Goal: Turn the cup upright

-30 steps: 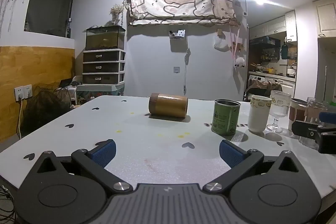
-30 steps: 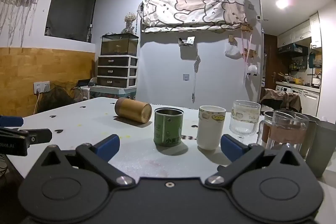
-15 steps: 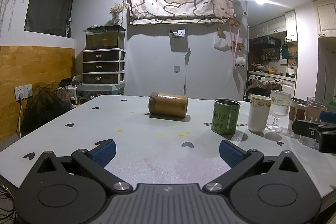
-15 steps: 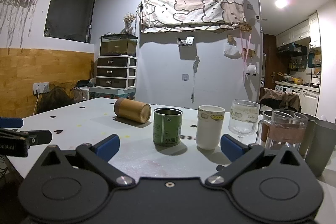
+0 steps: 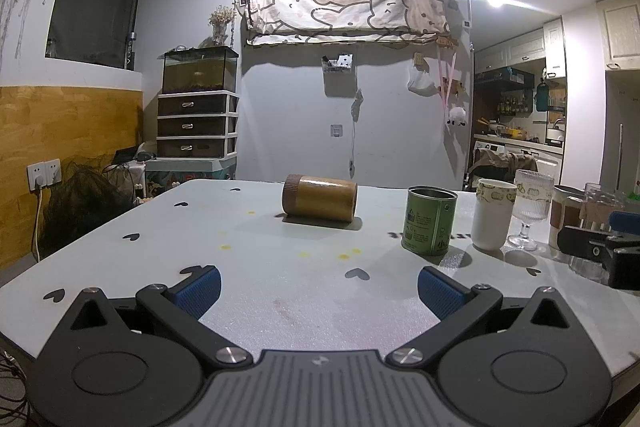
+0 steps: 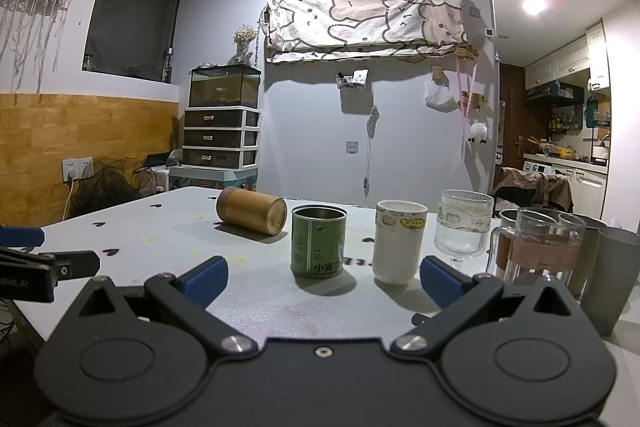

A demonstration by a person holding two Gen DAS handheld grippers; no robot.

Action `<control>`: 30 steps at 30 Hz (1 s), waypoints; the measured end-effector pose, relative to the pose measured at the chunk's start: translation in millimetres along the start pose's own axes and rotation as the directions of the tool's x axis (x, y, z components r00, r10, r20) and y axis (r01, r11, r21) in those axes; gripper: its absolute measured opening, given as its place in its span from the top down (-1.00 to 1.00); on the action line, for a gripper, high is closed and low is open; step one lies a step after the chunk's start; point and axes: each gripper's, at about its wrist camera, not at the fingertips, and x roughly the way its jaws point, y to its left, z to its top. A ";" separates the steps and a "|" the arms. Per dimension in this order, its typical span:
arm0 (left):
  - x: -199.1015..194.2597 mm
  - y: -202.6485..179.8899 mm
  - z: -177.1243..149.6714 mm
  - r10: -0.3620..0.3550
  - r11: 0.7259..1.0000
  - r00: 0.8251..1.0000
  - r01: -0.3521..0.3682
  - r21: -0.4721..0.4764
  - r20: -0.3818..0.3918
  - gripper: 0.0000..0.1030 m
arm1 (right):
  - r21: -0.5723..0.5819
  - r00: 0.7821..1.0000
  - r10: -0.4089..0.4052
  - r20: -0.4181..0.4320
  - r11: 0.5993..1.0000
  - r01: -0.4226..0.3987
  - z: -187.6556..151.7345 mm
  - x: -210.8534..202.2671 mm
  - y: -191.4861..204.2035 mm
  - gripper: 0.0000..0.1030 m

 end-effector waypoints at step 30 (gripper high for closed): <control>7.8 2.1 -12.2 -0.003 1.000 1.000 0.003 0.001 -0.004 -1.00 | 0.017 1.000 -0.009 0.001 1.000 0.009 -1.4 -0.2 -4.5 -1.00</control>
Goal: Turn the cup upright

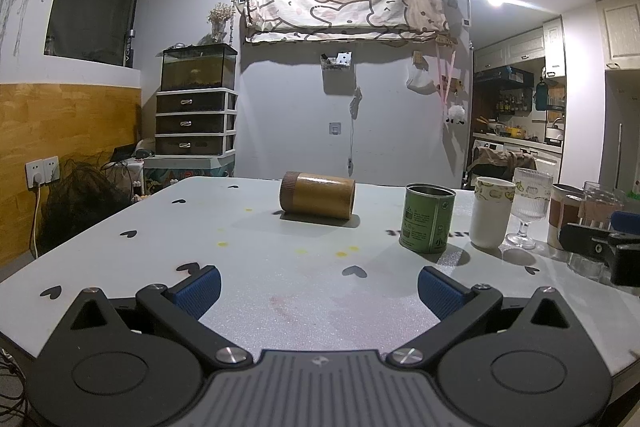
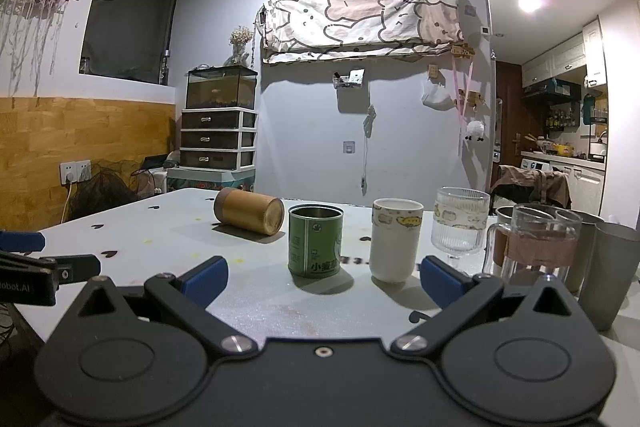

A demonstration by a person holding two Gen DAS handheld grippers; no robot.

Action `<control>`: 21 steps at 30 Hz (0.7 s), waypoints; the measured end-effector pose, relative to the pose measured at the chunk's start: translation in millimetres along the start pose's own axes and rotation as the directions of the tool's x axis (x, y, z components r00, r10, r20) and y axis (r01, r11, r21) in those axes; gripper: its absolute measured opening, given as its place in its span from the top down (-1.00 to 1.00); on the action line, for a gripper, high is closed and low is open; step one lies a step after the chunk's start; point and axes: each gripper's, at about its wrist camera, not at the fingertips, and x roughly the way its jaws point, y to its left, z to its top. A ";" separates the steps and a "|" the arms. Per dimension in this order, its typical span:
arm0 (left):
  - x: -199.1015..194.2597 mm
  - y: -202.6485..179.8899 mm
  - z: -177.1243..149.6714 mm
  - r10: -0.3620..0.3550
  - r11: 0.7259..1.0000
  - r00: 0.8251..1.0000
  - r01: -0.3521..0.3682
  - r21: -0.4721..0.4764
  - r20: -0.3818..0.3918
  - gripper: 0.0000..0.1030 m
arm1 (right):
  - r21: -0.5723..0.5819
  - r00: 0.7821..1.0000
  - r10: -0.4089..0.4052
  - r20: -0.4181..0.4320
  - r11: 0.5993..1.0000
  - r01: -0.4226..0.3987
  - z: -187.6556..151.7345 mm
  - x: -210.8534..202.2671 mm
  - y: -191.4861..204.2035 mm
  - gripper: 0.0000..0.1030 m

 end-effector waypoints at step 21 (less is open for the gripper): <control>3.8 -11.9 1.5 -0.003 1.000 0.999 0.003 0.010 0.038 -1.00 | 0.001 1.000 0.000 0.004 1.000 0.000 0.5 -2.3 -1.2 -1.00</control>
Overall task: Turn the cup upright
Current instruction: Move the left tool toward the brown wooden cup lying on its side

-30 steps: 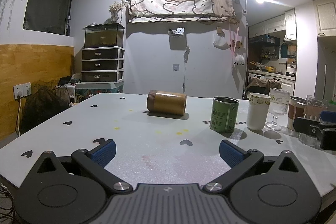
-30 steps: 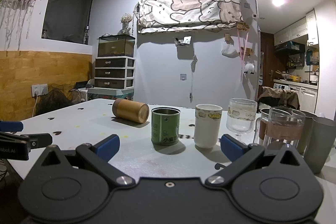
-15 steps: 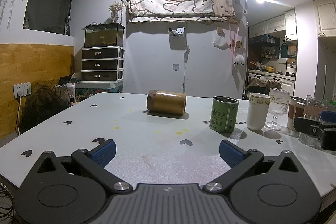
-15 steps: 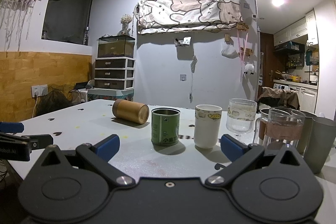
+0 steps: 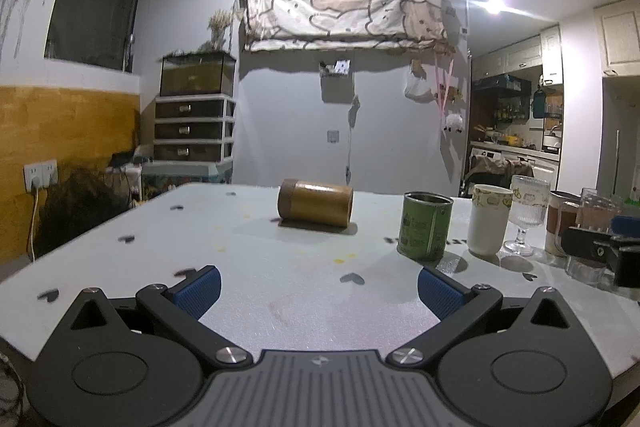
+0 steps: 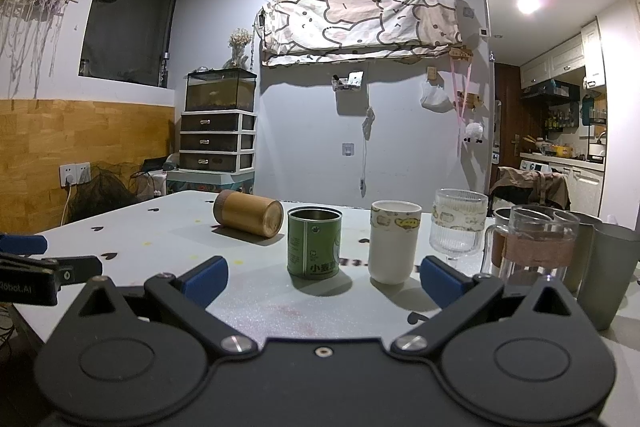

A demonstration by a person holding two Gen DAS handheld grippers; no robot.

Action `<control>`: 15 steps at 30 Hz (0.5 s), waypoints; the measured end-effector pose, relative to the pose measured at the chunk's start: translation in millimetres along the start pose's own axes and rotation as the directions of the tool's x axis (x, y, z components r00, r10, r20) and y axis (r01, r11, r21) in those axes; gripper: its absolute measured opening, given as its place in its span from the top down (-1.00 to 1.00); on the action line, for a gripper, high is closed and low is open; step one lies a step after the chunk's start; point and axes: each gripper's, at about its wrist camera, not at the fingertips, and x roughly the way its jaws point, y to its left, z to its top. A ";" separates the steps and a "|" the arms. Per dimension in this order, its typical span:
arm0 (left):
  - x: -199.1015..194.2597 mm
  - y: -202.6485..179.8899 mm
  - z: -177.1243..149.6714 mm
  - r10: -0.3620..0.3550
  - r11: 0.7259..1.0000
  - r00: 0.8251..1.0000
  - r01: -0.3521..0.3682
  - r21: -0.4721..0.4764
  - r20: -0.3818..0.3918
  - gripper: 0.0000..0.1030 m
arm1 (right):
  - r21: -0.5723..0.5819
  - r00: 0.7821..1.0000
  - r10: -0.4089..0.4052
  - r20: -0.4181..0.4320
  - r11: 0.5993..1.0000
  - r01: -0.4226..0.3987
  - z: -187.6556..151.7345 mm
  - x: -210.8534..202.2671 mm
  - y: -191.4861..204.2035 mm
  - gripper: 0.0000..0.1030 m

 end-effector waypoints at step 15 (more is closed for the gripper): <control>53.4 7.0 44.5 -0.025 0.996 0.995 0.017 -0.093 -0.095 -1.00 | 0.059 1.000 0.006 0.027 0.998 -0.007 -2.5 -18.8 -16.4 -1.00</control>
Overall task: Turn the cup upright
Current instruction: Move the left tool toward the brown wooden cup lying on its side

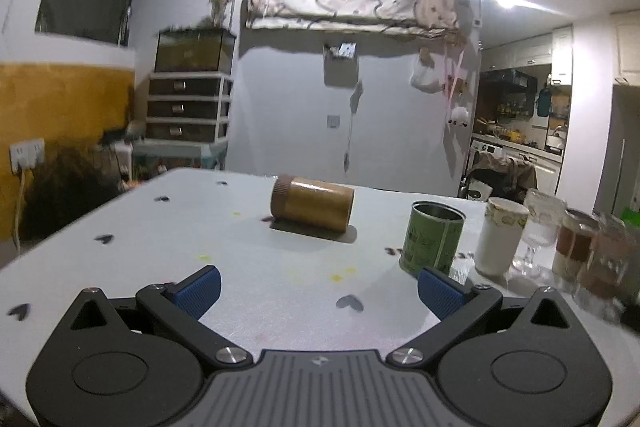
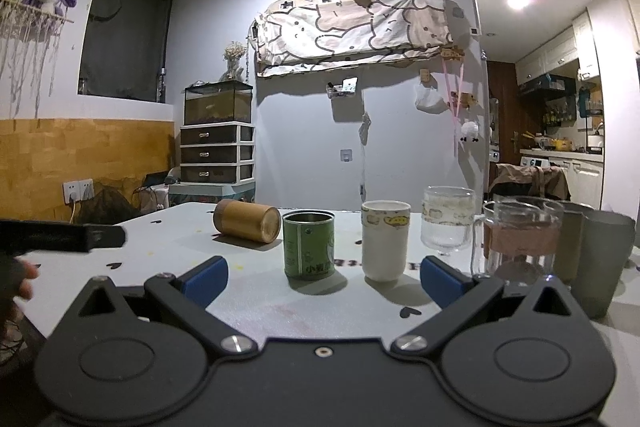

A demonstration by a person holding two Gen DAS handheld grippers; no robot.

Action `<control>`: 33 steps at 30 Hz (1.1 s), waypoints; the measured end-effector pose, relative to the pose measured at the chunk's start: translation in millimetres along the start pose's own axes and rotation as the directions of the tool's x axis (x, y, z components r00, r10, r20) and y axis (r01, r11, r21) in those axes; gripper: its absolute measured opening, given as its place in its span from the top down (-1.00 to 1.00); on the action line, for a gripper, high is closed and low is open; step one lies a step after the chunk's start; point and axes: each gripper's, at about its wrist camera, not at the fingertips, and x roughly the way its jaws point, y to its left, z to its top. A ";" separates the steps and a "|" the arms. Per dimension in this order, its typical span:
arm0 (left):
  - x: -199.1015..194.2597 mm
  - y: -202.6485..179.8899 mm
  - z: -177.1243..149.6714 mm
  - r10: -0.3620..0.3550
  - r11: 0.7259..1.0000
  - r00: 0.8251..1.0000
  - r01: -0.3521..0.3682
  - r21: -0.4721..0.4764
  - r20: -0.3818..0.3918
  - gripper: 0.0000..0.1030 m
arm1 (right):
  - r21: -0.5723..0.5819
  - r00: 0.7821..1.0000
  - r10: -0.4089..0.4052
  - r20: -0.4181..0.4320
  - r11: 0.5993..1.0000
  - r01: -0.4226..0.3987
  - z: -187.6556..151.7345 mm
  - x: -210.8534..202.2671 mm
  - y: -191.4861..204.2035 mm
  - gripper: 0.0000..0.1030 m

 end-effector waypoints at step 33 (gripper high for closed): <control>301.9 -17.5 92.5 0.194 0.745 0.897 -0.398 -0.535 -0.398 -1.00 | 0.023 0.987 -0.128 -0.092 0.991 0.131 -37.1 7.7 -56.8 -1.00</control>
